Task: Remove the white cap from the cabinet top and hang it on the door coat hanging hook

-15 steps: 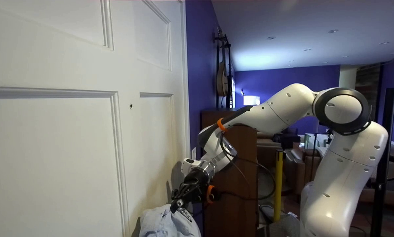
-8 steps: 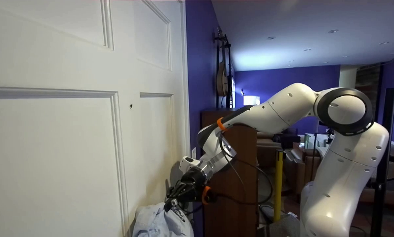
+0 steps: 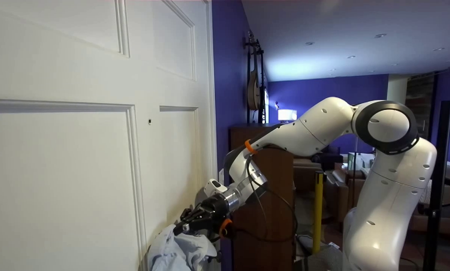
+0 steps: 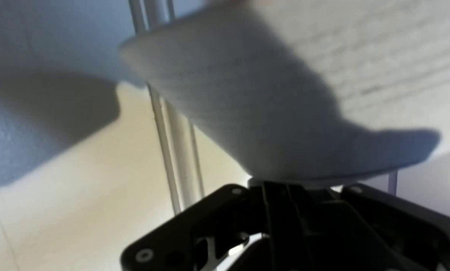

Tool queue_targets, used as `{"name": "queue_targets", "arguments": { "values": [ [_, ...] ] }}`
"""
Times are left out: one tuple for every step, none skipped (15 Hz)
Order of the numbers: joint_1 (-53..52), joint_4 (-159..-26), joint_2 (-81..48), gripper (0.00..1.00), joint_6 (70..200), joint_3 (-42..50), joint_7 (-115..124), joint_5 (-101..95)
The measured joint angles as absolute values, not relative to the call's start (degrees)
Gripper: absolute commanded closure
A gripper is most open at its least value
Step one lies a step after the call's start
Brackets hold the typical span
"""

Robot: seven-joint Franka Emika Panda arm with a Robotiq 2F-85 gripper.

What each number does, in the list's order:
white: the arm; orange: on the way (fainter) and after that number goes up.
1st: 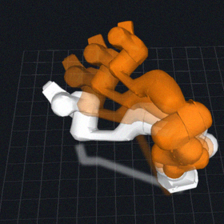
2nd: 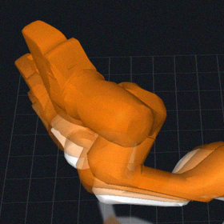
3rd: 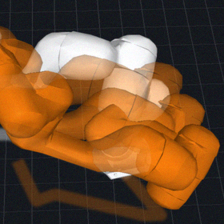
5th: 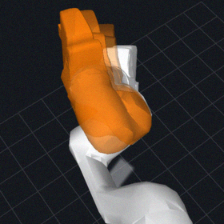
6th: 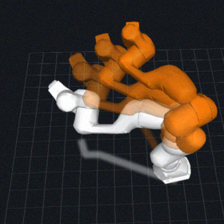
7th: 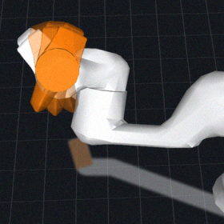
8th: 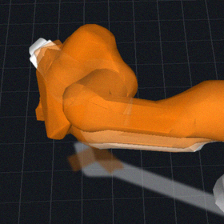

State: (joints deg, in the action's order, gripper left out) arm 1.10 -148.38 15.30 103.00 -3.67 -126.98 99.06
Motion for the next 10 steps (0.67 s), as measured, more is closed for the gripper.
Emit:
{"name": "queue_targets", "arguments": {
  "values": [
    [1.06,-148.38,15.15,0.99,102.72,-3.73,-128.12,99.80],
    [1.02,-148.38,15.11,0.99,102.54,-3.76,-129.07,100.26],
    [1.01,-148.38,15.12,0.99,102.51,-3.80,-129.99,100.30],
    [1.01,-148.38,15.12,0.99,102.51,-3.81,-130.46,100.00],
    [1.01,-148.38,15.12,0.99,102.53,-3.81,-130.78,99.55],
    [1.03,-148.38,15.12,0.99,102.64,-3.81,-131.03,98.92],
    [1.11,-148.38,15.12,0.99,102.89,-3.81,-131.09,97.83],
    [1.26,-148.40,15.12,0.99,103.33,-3.80,-131.15,96.75],
    [1.43,-148.42,15.12,0.99,104.01,-3.76,-131.26,95.53],
    [1.57,-148.44,15.12,0.99,104.97,-3.71,-131.42,94.59]
  ]
}}
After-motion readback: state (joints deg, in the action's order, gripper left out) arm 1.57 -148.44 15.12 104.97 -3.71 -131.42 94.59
